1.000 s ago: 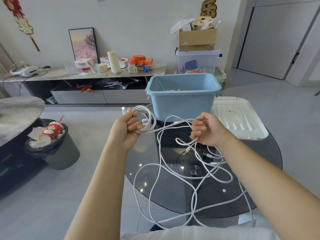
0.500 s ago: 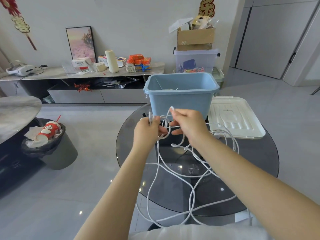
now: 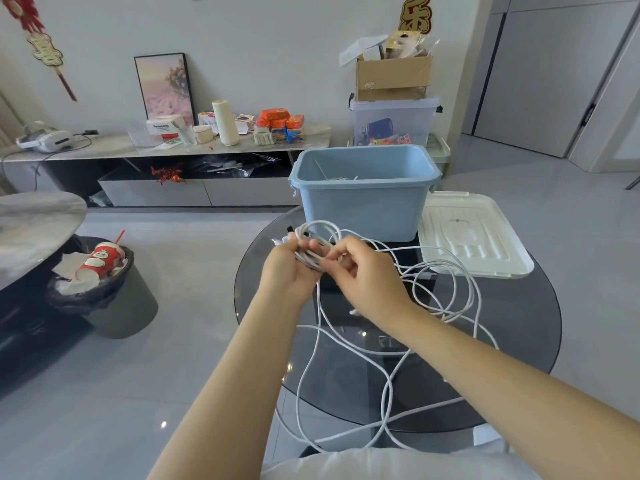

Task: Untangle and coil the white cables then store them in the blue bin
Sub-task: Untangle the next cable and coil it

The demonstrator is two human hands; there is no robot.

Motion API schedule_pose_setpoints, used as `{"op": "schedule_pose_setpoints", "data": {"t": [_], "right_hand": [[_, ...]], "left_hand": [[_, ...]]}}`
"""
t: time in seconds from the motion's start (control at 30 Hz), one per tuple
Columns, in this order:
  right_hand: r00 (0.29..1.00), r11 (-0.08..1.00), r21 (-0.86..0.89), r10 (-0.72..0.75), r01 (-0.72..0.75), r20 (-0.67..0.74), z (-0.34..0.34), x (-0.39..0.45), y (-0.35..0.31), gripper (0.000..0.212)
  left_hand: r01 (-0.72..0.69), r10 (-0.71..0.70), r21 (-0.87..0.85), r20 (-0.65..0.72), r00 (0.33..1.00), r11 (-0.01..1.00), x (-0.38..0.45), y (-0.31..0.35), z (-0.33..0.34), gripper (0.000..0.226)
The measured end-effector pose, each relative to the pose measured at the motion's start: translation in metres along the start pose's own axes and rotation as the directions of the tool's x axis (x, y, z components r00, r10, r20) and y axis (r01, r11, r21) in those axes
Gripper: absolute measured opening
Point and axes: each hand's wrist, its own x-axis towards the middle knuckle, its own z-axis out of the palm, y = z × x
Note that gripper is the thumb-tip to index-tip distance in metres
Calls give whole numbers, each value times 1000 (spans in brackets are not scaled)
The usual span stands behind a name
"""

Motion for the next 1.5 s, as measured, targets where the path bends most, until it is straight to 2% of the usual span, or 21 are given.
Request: {"op": "schedule_pose_setpoints", "data": {"t": [0.07,0.13,0.2,0.3,0.4,0.5,0.57,0.67,0.73,0.8,0.87,0.93,1.0,1.03,1.1,1.13,1.2,1.27,1.33,1.4,1.5], "right_hand": [[962,980,66,168,-186,214,-10,2,6,23],[807,936,22,290,-350,515,-25,8,17,43],[632,893,-31,342,-450,696,-39,13,32,57],[514,833,-84,413,-547,752,-53,21,56,62],[474,784,-120,482,-610,737,-62,29,78,53],[431,780,-234,538,-581,724,-69,27,97,45],[418,737,-172,541,-653,729,-71,26,105,43],[438,590,28,567,-807,697,-71,29,105,46],[450,501,125,606,-857,656,-70,35,100,43],[463,429,212,650,-878,603,-70,41,92,40],[478,383,287,682,-878,553,-68,48,77,36],[534,378,389,701,-841,473,-59,52,56,34],[635,489,425,692,-762,344,-48,50,30,32],[701,597,377,660,-708,271,-43,46,17,31],[841,831,139,518,-538,157,-36,35,-3,28],[906,912,-16,409,-410,113,-33,27,-10,25],[976,960,-193,215,-203,45,-29,14,-15,24],[988,981,-117,157,-156,0,-27,6,-15,17],[967,966,39,255,-255,-5,-24,3,-11,4],[935,928,111,354,-355,31,-21,2,-8,16],[917,918,49,390,-394,85,-16,0,-1,37]], "left_hand": [[-22,22,-22,-8,1000,1000,6,7,-4,29],[-16,15,45,17,1000,999,9,14,-7,24],[-10,4,143,45,999,990,8,18,-8,26],[-27,11,285,59,998,958,3,21,-7,27],[-41,15,440,64,998,897,-1,21,-6,28],[-50,13,511,75,997,858,-3,21,-7,34],[-46,5,524,79,997,850,-4,22,-8,33],[-79,21,559,110,994,826,-3,24,-11,29],[-144,62,640,148,987,755,-3,22,-13,26],[-210,79,738,208,975,641,-3,18,-14,27],[-289,93,844,277,956,452,-4,8,-14,30],[-325,98,907,309,946,267,-7,-4,-11,31],[-299,89,930,286,954,215,-8,-18,-6,29],[-275,98,935,259,961,223,-8,-24,-3,28],[-232,165,929,190,968,290,-6,-31,0,30],[-211,197,904,145,970,373,-5,-31,1,28],[-179,197,791,76,977,585,-5,-29,2,23],[-138,130,643,59,990,753,-7,-27,3,23],[-74,55,487,54,997,870,-8,-27,7,26],[-49,35,361,44,998,931,-8,-26,10,27],[-65,54,276,48,997,959,-9,-23,13,25]]}}
